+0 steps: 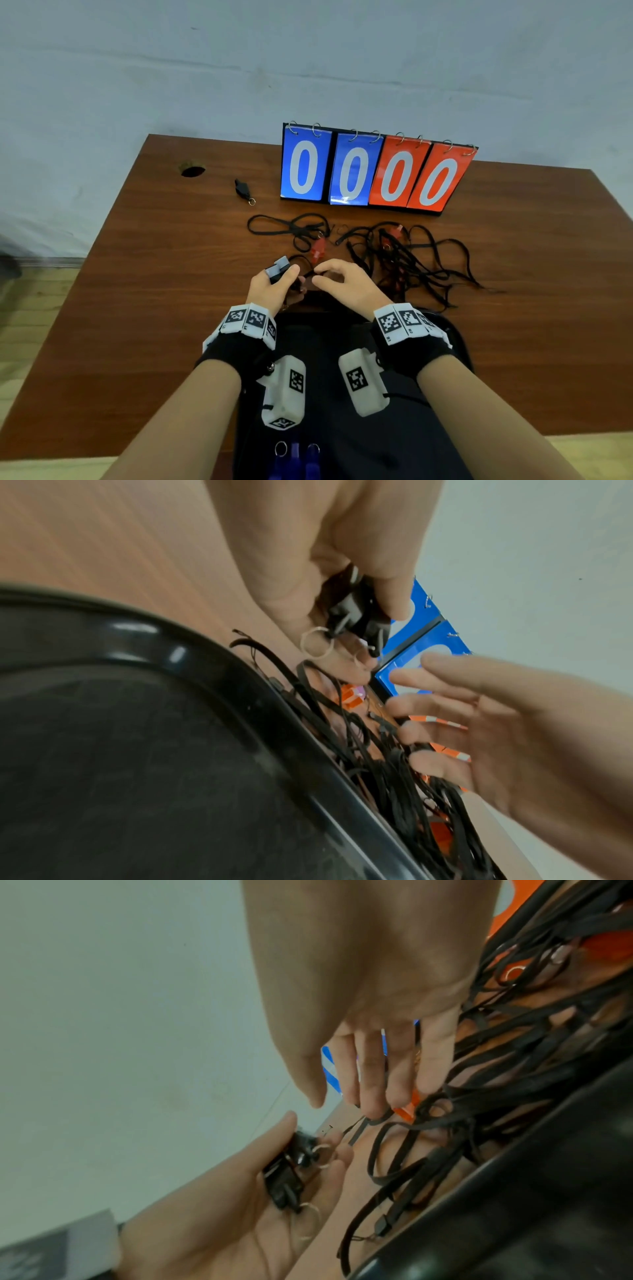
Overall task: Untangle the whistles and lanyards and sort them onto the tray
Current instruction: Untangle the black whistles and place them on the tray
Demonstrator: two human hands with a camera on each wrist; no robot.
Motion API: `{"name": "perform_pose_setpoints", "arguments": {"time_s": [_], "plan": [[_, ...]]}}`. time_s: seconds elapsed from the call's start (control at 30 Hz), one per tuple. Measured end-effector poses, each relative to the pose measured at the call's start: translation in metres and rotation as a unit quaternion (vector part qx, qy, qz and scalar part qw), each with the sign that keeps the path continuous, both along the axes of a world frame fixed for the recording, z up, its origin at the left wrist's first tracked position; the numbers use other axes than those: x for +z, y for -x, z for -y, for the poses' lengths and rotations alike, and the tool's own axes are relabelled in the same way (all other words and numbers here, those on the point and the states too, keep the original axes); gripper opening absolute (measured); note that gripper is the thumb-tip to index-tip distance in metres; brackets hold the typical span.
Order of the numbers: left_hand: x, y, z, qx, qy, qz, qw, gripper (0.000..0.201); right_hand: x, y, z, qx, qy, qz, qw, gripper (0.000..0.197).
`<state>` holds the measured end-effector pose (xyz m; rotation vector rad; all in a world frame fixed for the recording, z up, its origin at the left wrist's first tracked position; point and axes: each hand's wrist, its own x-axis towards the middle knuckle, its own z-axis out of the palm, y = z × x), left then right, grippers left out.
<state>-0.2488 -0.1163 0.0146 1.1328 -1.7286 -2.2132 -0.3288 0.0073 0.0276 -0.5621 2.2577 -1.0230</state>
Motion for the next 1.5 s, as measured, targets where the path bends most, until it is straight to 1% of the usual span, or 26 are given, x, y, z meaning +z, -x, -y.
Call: {"name": "perform_pose_setpoints", "arguments": {"time_s": [0.03,0.07,0.23,0.3,0.43,0.57,0.63,0.73,0.9,1.0,1.1,1.23,1.3,1.37,1.43,1.5], "plan": [[0.0,0.0,0.003,0.015,-0.027,-0.013,0.999,0.016,-0.001,0.003,0.002,-0.005,-0.005,-0.006,1.0,0.027],[0.0,-0.001,0.006,0.027,-0.034,-0.016,0.999,0.016,-0.001,0.006,0.003,-0.006,-0.015,-0.012,1.0,0.026],[0.002,-0.009,0.034,0.06,-0.001,-0.006,0.998,0.015,0.0,0.015,0.029,0.01,-0.04,-0.025,0.999,0.022],[0.006,-0.013,0.043,0.054,0.026,0.007,0.998,0.017,0.003,0.018,0.042,0.007,-0.035,-0.025,0.999,0.022],[0.018,-0.025,0.071,0.068,0.048,0.005,0.997,0.019,0.008,0.02,0.089,0.002,-0.009,-0.057,0.998,0.019],[0.027,-0.032,0.109,0.102,0.052,0.005,0.993,0.02,0.002,0.033,0.147,-0.004,-0.012,-0.114,0.993,0.017],[0.03,-0.029,0.131,0.117,0.057,-0.001,0.992,0.018,-0.002,0.044,0.173,0.005,-0.033,-0.131,0.991,0.019],[0.033,-0.021,0.158,0.131,0.051,-0.012,0.99,0.019,-0.013,0.06,0.198,0.044,-0.08,-0.166,0.982,0.024],[0.029,-0.01,0.17,0.109,0.053,-0.01,0.993,0.019,-0.034,0.069,0.211,0.087,-0.147,-0.15,0.974,0.031],[0.018,-0.009,0.171,0.103,0.051,-0.001,0.993,0.02,-0.04,0.071,0.219,0.094,-0.161,-0.157,0.97,0.039],[0.008,-0.011,0.173,0.11,0.036,-0.005,0.993,0.017,-0.045,0.076,0.228,0.11,-0.17,-0.168,0.965,0.046],[0.0,-0.012,0.175,0.115,0.02,-0.004,0.993,0.013,-0.045,0.08,0.233,0.147,-0.197,-0.158,0.956,0.046],[-0.002,-0.012,0.175,0.125,0.015,0.004,0.992,0.012,-0.043,0.077,0.23,0.149,-0.182,-0.152,0.96,0.044],[-0.001,-0.011,0.171,0.127,0.014,0.014,0.992,0.011,-0.039,0.074,0.223,0.131,-0.151,-0.165,0.966,0.041],[0.001,-0.009,0.163,0.122,0.01,0.017,0.992,0.012,-0.034,0.07,0.212,0.109,-0.118,-0.185,0.97,0.034],[0.004,-0.007,0.153,0.109,0.015,0.017,0.994,0.013,-0.03,0.063,0.201,0.077,-0.069,-0.186,0.977,0.025]]}}
